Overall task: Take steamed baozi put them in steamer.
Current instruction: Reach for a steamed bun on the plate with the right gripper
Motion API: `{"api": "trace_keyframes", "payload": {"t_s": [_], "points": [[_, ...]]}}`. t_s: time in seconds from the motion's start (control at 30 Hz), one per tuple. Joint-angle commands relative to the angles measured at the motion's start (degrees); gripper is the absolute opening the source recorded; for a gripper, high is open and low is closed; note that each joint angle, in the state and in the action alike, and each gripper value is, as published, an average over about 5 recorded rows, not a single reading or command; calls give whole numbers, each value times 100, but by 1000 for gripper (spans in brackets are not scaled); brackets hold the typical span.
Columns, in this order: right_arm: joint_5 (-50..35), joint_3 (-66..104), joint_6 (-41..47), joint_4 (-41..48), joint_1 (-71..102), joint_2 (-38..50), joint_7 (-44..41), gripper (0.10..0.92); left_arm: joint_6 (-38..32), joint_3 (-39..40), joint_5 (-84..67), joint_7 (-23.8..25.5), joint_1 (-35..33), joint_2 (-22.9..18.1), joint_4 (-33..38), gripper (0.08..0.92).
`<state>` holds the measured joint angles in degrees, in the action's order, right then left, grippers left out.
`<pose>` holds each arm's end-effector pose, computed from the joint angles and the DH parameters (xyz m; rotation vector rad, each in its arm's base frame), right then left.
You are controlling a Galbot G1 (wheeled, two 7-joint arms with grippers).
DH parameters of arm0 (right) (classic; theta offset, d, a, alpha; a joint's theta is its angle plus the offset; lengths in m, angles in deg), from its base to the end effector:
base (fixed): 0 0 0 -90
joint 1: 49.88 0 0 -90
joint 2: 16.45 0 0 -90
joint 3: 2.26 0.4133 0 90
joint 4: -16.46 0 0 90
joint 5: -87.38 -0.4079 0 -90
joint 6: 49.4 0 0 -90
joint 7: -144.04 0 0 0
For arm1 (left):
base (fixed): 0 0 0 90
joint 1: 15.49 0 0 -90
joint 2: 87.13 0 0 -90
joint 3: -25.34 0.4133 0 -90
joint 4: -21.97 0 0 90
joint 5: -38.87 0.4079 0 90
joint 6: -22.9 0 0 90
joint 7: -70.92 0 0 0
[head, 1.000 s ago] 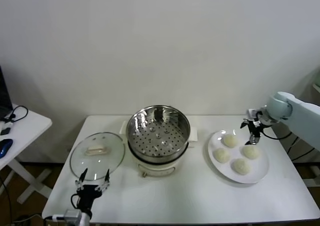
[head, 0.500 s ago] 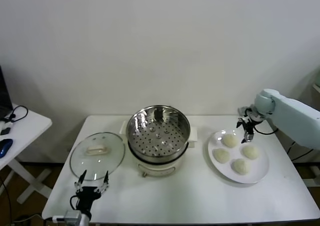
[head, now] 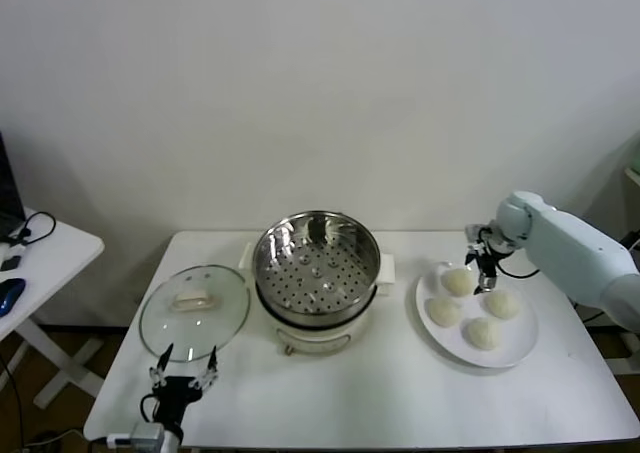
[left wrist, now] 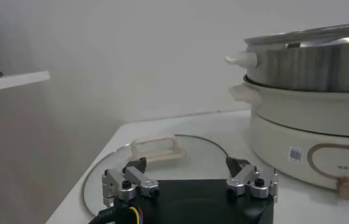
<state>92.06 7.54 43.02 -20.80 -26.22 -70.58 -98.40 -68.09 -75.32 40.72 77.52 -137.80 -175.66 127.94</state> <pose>0.6952 -0.2352 -0.2587 1.1219 -1.3862 1.2782 0.1658 0.0802 -0.4588 0.0574 -2.8619 -0.1692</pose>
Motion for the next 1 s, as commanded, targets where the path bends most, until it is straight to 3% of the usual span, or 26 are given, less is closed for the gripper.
{"api": "trace_keyframes", "payload": {"t_s": [0.03, 0.83, 1.0], "points": [[172, 409, -158, 441, 147, -248, -1, 823, -5, 4, 10, -4, 14, 0, -37, 823], [406, 498, -459, 812, 156, -539, -97, 823, -33, 2, 33, -7, 42, -1, -122, 823], [447, 495, -457, 813, 167, -556, -112, 770, -36, -13, 29, -10, 50, 9, -133, 823]]}}
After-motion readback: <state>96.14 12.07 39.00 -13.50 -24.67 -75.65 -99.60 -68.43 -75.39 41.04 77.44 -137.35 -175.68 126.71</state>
